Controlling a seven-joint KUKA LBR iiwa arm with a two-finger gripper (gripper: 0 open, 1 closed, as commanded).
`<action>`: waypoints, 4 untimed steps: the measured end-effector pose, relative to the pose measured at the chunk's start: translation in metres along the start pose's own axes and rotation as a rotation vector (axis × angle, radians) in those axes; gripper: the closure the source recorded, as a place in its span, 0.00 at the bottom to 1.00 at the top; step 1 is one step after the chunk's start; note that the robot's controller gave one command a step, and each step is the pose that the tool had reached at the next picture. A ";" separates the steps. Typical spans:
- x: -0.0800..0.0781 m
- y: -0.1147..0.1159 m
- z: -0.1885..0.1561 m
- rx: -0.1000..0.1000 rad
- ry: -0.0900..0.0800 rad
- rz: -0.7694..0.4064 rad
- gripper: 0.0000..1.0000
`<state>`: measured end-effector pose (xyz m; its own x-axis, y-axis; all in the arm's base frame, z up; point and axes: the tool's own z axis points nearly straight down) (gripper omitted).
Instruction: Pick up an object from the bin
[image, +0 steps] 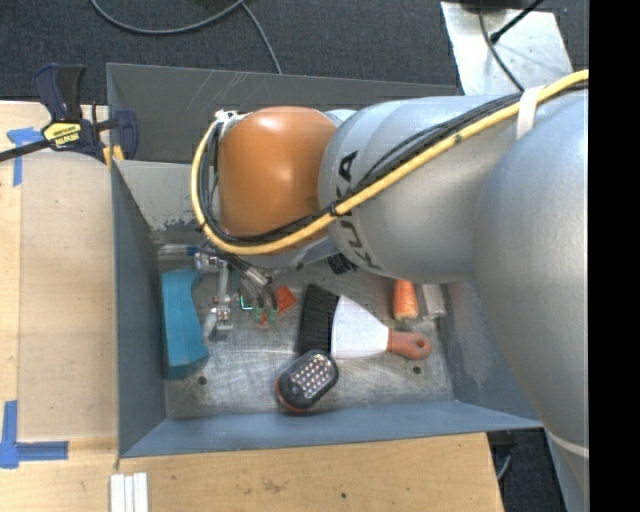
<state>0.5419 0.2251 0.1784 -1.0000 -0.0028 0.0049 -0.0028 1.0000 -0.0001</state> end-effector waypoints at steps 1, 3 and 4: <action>-0.002 -0.001 -0.004 -0.002 -0.007 0.003 0.00; -0.034 -0.101 0.079 0.002 0.000 -0.106 0.00; -0.052 -0.122 0.058 0.000 -0.009 -0.218 0.00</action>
Offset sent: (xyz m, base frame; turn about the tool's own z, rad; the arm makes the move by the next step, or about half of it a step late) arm 0.0368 -0.1153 -0.1084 -0.0412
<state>0.5936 0.1036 0.1206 -0.9758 -0.2186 -0.0042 -0.2186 0.9758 -0.0001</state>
